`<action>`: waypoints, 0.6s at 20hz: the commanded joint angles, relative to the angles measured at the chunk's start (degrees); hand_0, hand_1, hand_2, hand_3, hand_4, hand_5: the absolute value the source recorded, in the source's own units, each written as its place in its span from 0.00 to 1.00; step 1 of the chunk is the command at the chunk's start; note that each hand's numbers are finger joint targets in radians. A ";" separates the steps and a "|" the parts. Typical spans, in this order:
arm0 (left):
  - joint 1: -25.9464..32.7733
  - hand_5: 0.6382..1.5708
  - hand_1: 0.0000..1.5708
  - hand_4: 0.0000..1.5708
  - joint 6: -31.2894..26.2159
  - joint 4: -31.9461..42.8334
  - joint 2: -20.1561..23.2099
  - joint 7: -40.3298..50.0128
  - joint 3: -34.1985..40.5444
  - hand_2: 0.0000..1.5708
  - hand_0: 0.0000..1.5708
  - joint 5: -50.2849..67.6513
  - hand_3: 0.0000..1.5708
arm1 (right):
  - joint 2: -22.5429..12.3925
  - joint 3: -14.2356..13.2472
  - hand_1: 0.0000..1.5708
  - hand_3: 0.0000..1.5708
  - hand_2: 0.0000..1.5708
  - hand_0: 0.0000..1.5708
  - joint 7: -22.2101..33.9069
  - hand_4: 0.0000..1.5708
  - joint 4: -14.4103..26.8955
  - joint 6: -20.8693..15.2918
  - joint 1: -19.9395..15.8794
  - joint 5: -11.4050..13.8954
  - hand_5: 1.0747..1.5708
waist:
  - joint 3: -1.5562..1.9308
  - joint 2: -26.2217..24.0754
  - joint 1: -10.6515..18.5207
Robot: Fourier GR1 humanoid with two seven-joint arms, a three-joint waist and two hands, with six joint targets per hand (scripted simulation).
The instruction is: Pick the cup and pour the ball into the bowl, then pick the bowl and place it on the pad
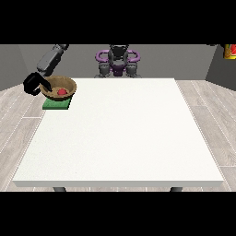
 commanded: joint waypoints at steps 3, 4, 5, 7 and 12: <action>-0.84 1.00 0.00 0.76 -0.39 0.10 1.50 1.75 -0.30 0.00 0.00 1.25 0.00 | -1.77 3.02 0.41 0.64 0.44 0.41 1.65 0.00 1.88 1.52 -1.60 2.84 0.80 | -0.01 0.16 1.17; -0.12 1.00 0.00 0.76 0.24 -0.13 1.13 -0.81 0.14 0.00 0.00 0.55 0.00 | -3.13 3.30 0.12 0.50 0.26 0.12 0.93 0.00 1.82 4.20 -0.91 2.99 0.76 | -0.02 1.10 0.63; 0.26 1.00 0.00 0.76 -0.04 -0.87 0.23 -2.65 -0.20 0.00 0.00 0.21 0.00 | -2.68 3.41 0.00 0.00 0.13 0.00 0.75 0.00 1.76 2.89 -2.34 3.26 0.74 | -0.02 2.58 2.38; -1.27 1.00 0.00 0.77 -0.94 -1.80 1.17 1.80 -1.17 0.00 0.00 1.99 0.00 | -1.17 4.41 0.00 0.00 0.00 0.00 1.05 0.00 3.12 2.45 -2.99 4.12 0.68 | 0.01 1.06 2.34; 1.04 1.00 0.00 0.76 3.48 -3.06 -4.41 3.14 -4.91 0.00 0.00 -0.65 0.00 | -4.22 7.23 0.00 0.00 0.00 0.00 9.89 0.00 2.11 5.17 -5.10 6.01 0.66 | -0.06 -6.94 0.12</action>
